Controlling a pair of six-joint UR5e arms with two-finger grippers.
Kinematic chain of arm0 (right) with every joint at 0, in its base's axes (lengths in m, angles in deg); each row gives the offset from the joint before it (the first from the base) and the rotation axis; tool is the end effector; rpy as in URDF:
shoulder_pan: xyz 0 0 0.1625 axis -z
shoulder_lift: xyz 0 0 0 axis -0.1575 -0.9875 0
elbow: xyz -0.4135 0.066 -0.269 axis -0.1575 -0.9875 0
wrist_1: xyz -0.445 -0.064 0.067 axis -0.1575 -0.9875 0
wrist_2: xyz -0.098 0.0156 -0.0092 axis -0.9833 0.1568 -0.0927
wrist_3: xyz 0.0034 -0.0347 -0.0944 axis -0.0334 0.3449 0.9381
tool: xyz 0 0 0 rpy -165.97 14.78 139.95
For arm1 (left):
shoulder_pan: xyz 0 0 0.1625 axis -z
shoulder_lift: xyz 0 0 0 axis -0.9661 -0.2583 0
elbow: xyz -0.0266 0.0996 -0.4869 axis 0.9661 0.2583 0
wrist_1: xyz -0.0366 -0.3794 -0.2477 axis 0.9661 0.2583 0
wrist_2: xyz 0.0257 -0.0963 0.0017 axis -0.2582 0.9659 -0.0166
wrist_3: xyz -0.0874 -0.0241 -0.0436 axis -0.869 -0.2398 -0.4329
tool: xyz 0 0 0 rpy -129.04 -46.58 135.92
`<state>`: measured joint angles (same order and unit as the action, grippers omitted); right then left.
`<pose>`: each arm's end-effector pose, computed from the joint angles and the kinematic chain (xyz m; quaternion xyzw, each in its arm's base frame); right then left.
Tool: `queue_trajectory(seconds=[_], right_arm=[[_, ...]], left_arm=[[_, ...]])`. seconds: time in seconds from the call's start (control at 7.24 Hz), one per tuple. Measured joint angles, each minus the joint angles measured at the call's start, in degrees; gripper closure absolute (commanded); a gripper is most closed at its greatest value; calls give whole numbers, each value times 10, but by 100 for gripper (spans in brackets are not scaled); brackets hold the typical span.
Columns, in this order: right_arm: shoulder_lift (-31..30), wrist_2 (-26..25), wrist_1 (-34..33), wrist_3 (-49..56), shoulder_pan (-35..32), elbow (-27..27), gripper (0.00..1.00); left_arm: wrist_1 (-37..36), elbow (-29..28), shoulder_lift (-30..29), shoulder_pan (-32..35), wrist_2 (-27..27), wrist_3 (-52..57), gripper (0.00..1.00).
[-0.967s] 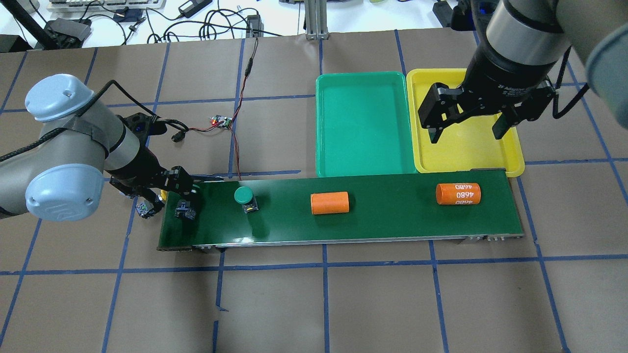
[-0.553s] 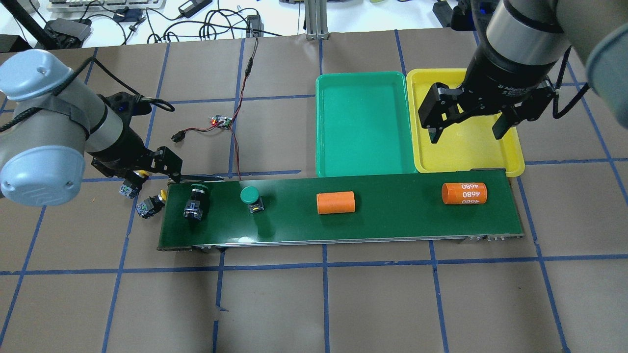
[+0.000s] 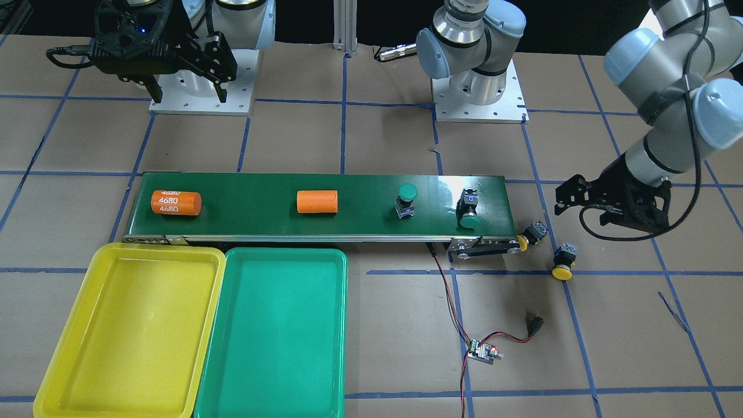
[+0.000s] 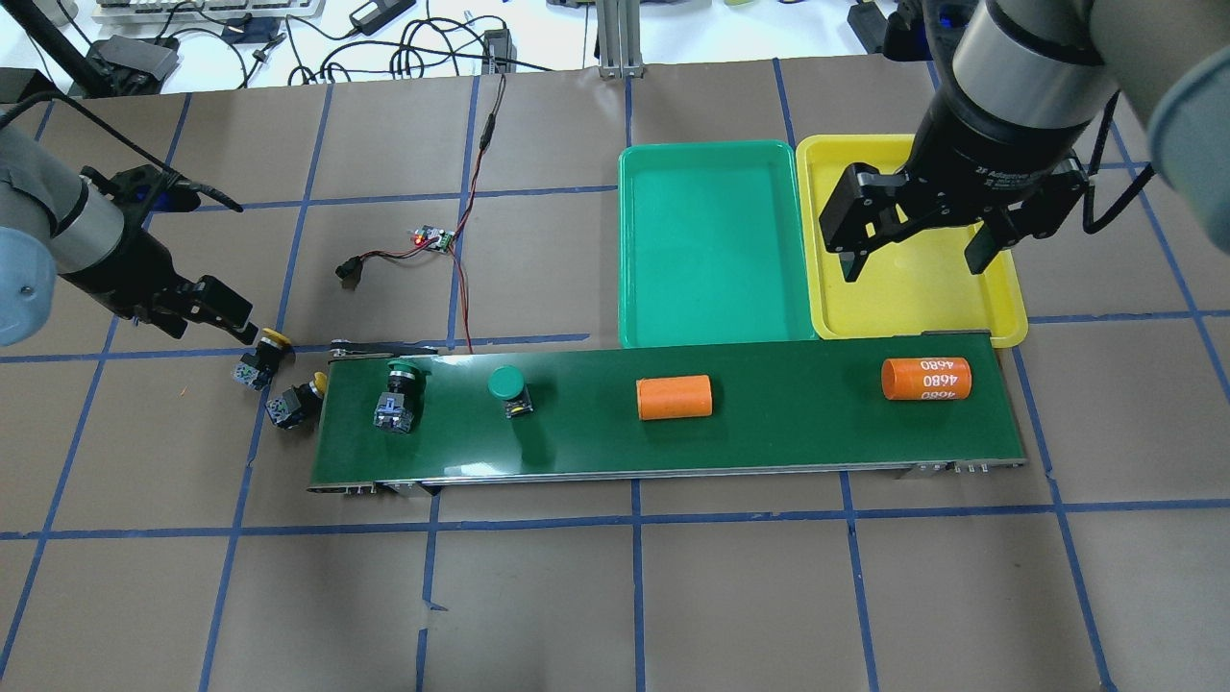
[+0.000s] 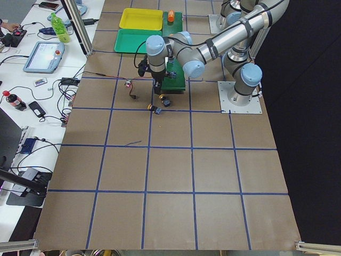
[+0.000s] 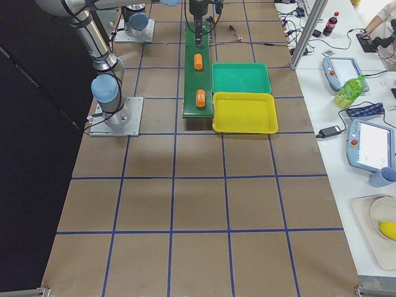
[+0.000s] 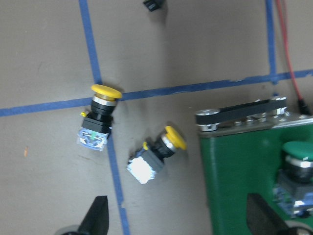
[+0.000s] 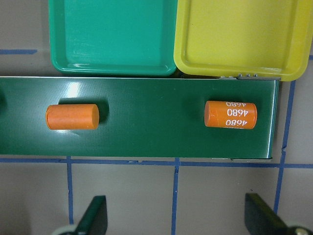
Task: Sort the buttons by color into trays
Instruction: 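Move the left gripper to the yellow-capped buttons and grasp one, then place the yellow-capped button on the belt with the left gripper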
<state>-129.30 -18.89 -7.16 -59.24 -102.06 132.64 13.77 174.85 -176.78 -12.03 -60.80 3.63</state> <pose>0.1590 -0.4648 0.5956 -0.0161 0.9998 0.0133 0.0057 0.1283 -0.5592 0.3535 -0.1023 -0.9935 -0.0158 0.0470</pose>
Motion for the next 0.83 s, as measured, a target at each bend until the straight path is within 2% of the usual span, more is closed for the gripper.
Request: queue_trajectory(seconds=[0.28, 0.55, 0.69, 0.83], right_arm=[[0, 0, 0, 0, 0, 0, 0], [0, 0, 0, 0, -1, 0, 0], [0, 0, 0, 0, -1, 0, 0], [0, 0, 0, 0, -1, 0, 0]], left_arm=[[-58, 2, -52, -14, 1, 35, 0], [-79, 4, -92, -20, 0, 57, 5], [-83, 7, -106, -20, -1, 60, 10], [-84, 10, -117, -21, -1, 61, 24]])
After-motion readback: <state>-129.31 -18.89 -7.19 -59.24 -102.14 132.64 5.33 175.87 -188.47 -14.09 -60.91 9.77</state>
